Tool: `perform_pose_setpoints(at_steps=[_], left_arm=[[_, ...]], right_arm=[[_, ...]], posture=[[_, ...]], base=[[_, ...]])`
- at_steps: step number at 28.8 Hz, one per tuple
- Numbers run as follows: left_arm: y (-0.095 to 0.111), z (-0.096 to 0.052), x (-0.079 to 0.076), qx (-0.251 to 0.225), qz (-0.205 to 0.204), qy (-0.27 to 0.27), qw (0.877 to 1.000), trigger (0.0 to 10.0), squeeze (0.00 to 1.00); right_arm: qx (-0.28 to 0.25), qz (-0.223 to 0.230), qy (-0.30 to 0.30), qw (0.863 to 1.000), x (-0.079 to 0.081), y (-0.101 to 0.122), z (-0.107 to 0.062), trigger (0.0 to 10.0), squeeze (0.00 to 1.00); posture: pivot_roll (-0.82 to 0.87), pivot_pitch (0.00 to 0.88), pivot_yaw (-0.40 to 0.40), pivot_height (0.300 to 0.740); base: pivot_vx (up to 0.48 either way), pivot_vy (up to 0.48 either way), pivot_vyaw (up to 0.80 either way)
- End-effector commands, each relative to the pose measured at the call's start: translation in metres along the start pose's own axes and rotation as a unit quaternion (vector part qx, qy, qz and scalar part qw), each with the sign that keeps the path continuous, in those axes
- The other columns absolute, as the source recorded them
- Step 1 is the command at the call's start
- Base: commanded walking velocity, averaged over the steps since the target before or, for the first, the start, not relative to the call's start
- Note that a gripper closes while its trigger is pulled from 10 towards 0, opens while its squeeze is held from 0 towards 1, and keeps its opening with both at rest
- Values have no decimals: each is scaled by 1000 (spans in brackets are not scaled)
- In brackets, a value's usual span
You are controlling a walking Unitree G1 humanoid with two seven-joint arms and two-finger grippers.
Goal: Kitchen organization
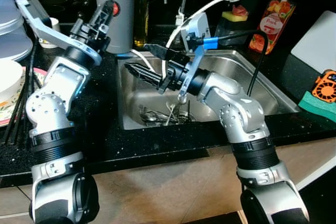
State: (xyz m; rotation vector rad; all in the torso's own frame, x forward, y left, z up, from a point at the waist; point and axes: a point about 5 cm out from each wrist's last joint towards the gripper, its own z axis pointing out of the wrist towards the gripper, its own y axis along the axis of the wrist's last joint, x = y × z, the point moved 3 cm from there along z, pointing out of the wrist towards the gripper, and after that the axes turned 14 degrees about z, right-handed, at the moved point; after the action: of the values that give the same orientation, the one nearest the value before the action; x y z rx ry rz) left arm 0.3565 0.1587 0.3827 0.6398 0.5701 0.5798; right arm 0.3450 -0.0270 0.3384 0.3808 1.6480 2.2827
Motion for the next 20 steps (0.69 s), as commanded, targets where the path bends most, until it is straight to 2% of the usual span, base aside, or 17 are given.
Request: perform_pose_setpoints(at_steps=[1,3,4,5,6,7,8,9,10,11,12,15,16,17,18,19,20], left_arm=[[-6,-2,2,32,32,10,999,0,0],[-29,-1,17,130,153,77,977,0,0],[-29,-1,17,130,153,77,977,0,0],[-37,-3,21,160,200,91,962,0,0],[-47,-5,27,198,256,107,940,0,0],[-52,-7,30,217,286,114,926,0,0],[-56,-8,34,234,328,127,906,0,0],[-57,-8,36,242,353,136,893,0,0],[-57,-8,37,246,384,136,879,7294,0],[-57,-8,37,246,384,136,879,7294,0],[-58,-7,38,253,407,140,867,10000,0],[-64,-10,44,289,456,164,825,10000,0],[-66,-11,46,299,465,172,816,10000,0],[-67,-12,47,303,472,176,809,10000,349],[-67,-12,47,303,472,176,809,10000,349],[-66,-14,51,305,472,197,803,10000,1000],[-64,-15,53,303,472,214,800,10000,1000]], right_arm=[[-4,1,-4,1000,-3,3,-2,10000,0],[8,-8,-30,999,-10,-3,-2,10000,0],[8,-8,-30,999,-10,-3,-2,10000,0],[17,-13,-43,999,-13,-6,-2,10000,0],[33,-27,-63,997,-17,-14,-2,10000,0],[45,-38,-74,996,-20,-19,-2,10000,0],[51,-42,-89,994,-23,-24,-2,10000,0],[54,-43,-98,993,-25,-26,-3,10000,0],[55,-48,-111,991,-28,-28,-4,10000,0],[55,-48,-111,991,-28,-28,-4,10000,0],[56,-50,-121,990,-30,-30,-4,10000,0],[61,-60,-137,987,-32,-36,-7,10000,0],[64,-65,-138,986,-32,-37,-7,10000,0],[66,-68,-139,986,-32,-38,-7,10000,0],[66,-68,-139,986,-32,-38,-7,10000,0],[64,-65,-142,986,-33,-38,-7,10000,0],[61,-63,-143,986,-33,-38,-7,10000,0]], posture=[[-24,108,-44,740],[-21,110,-47,740],[-21,110,-47,740],[-20,113,-48,740],[-22,114,-47,740],[-22,114,-47,740],[-22,114,-47,740],[-22,114,-47,740],[-21,117,-49,740],[-21,117,-49,740],[-21,117,-49,740],[-19,121,-48,740],[-19,121,-48,740],[-19,121,-48,740],[-19,121,-48,740],[-19,121,-48,740],[-23,123,-44,740]], base=[[0,0,0],[0,0,0],[0,0,0],[0,0,0],[0,0,0],[0,0,0],[0,0,0],[0,0,0],[0,0,0],[0,0,0],[0,0,0],[0,0,0],[0,0,0],[0,0,0],[0,0,0],[0,0,0],[0,0,0]])
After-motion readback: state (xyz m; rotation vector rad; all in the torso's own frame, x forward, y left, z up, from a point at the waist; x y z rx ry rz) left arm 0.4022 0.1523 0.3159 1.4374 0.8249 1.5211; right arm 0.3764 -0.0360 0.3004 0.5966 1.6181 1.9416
